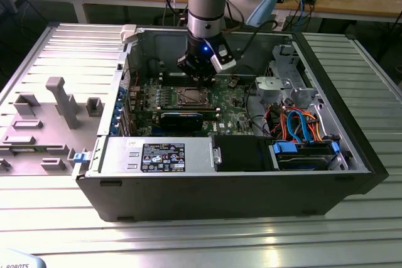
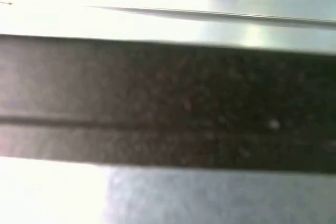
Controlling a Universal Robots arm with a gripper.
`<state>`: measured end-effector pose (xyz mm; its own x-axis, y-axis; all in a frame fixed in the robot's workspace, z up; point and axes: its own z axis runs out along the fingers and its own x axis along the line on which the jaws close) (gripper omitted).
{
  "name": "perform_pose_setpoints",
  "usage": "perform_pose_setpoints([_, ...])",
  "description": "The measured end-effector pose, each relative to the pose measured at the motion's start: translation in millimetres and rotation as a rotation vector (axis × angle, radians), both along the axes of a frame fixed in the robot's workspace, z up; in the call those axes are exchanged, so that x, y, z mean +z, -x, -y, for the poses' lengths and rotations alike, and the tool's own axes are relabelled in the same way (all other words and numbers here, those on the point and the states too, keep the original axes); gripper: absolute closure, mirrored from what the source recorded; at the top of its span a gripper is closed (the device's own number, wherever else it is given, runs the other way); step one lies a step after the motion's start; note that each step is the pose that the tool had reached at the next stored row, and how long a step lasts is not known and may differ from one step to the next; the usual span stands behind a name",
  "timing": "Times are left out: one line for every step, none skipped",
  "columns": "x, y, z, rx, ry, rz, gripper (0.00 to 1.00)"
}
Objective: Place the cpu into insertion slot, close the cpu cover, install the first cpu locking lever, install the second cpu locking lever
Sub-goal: 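Install the first cpu locking lever, then install the second cpu locking lever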
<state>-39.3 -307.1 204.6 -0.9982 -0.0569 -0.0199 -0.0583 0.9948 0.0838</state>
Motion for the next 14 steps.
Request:
perform_pose_setpoints([0.8,0.0,0.0,0.000,-0.0001,0.0000,0.89])
perform_pose_setpoints([1.1,0.0,0.0,0.000,-0.0002,0.0001,0.89])
perform_pose_setpoints([1.1,-0.1,0.0,0.000,-0.0001,0.0001,0.89])
perform_pose_setpoints([1.3,-0.1,0.5,0.000,0.0003,-0.0002,0.89])
perform_pose_setpoints([1.2,-0.1,3.2,0.000,0.0002,-0.0006,0.89])
perform_pose_setpoints([1.2,-0.1,4.7,0.000,0.0002,-0.0007,0.89])
perform_pose_setpoints([1.1,-0.1,6.1,0.000,0.0001,-0.0005,0.89])
perform_pose_setpoints([1.1,-0.1,6.2,0.000,0.0001,-0.0006,0.89])
perform_pose_setpoints([1.1,-0.1,6.2,0.000,0.0001,-0.0006,0.89])
perform_pose_setpoints([1.2,-0.1,6.6,0.000,0.0002,-0.0006,0.89])
perform_pose_setpoints([1.2,-0.1,7.0,0.000,0.0002,-0.0006,0.89])
perform_pose_setpoints([1.2,-0.1,7.1,0.000,0.0003,-0.0006,0.89])
perform_pose_setpoints([1.2,-0.1,7.1,0.000,0.0002,-0.0006,0.89])
perform_pose_setpoints([1.2,-0.1,7.1,0.000,0.0003,-0.0006,0.89])
